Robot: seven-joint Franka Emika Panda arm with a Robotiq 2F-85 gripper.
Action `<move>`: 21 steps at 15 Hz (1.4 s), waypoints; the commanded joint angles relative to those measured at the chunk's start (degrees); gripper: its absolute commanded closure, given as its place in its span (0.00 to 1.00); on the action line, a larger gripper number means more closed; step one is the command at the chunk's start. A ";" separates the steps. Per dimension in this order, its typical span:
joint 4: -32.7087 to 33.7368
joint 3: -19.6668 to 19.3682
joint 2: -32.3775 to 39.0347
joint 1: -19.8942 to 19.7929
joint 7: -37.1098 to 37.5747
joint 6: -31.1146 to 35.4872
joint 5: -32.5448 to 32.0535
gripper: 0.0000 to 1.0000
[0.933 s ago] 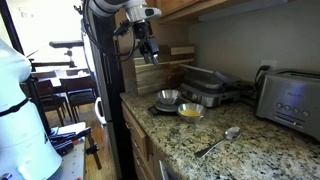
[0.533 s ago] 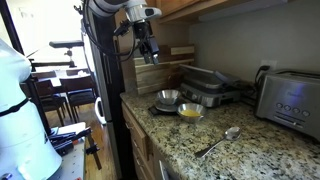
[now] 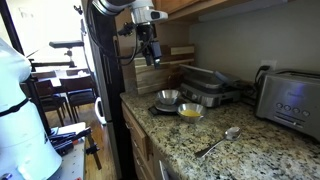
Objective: Use the spoon to put some sugar into the other bowl
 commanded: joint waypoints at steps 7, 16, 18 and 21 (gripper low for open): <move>5.94 -9.02 10.29 -2.19 -14.28 -1.91 -0.45 0.00; 10.05 -12.01 19.18 -6.50 -16.59 -1.06 -2.63 0.00; 10.72 -11.94 20.02 -6.56 -16.58 -1.06 -2.67 0.00; 11.31 -12.30 20.94 -7.03 -15.86 0.02 -3.48 0.00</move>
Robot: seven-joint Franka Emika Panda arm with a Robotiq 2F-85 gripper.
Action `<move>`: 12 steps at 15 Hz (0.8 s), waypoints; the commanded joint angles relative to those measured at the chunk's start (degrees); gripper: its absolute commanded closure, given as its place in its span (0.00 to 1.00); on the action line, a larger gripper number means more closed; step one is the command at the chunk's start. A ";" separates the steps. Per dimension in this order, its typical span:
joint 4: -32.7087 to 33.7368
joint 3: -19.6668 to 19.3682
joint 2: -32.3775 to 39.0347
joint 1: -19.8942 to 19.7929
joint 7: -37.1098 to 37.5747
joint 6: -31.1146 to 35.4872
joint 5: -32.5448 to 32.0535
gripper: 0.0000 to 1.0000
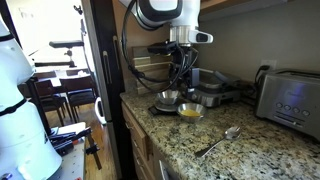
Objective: Use the spoon to put some sugar into the other bowl
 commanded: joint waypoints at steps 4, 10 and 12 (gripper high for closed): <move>1.66 -1.34 3.65 -2.37 -3.63 3.08 0.70 0.00; 6.84 -1.84 11.79 -5.55 -12.44 5.43 3.85 0.00; 9.37 -1.39 15.10 -6.88 -15.36 5.56 5.54 0.00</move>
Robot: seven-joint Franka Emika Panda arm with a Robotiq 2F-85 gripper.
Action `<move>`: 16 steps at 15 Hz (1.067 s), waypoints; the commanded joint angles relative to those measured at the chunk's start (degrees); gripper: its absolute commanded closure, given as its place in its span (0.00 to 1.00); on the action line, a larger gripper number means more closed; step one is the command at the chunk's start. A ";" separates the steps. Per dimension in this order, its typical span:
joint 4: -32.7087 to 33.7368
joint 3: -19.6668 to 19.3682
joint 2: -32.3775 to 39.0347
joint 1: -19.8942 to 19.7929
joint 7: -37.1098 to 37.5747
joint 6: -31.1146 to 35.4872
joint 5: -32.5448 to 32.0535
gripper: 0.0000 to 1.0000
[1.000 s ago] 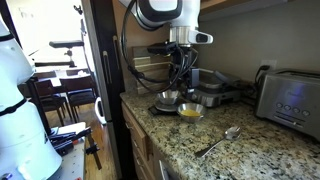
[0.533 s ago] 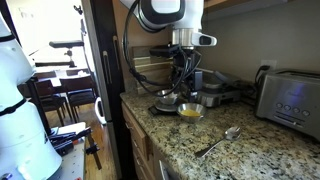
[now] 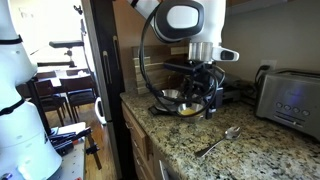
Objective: Use the spoon to put some sugar into the other bowl
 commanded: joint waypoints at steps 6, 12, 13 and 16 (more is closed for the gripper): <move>7.38 1.79 9.26 -4.21 -5.88 0.70 3.05 0.00; 9.63 1.91 11.77 -4.49 -5.89 0.84 2.18 0.00; 10.32 2.22 12.78 -4.72 -6.73 1.16 2.30 0.00; 12.81 2.77 15.83 -5.06 -7.05 1.39 2.24 0.00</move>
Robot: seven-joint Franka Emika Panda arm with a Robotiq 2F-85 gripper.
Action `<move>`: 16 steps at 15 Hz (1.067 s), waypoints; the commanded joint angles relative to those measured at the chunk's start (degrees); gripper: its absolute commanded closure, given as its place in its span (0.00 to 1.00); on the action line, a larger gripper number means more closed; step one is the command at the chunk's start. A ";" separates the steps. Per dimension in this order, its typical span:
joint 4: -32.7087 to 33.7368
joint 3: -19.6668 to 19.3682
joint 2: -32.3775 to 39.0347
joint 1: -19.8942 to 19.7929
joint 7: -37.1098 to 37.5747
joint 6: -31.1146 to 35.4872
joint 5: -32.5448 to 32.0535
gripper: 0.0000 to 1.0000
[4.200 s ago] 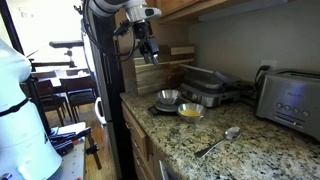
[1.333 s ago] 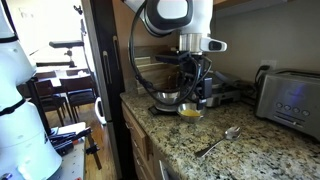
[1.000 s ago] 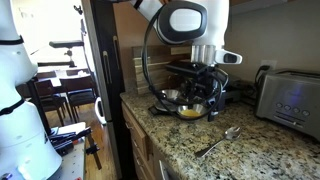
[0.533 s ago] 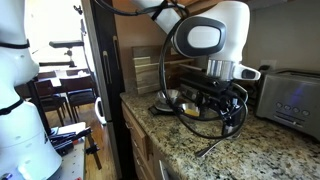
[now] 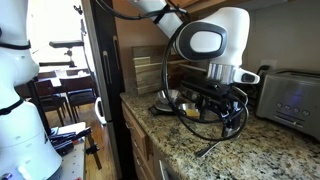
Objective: Use the spoon to put some sugar into the other bowl
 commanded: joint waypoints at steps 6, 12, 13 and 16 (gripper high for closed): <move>8.21 2.28 8.33 -2.50 -0.32 -0.17 -1.74 0.14; 10.62 3.05 10.05 -3.78 -1.11 -0.79 -2.04 0.58; 10.81 3.22 10.07 -3.99 -1.19 -0.82 -2.00 0.65; 11.07 3.69 10.11 -4.56 -1.64 -0.91 -1.92 0.84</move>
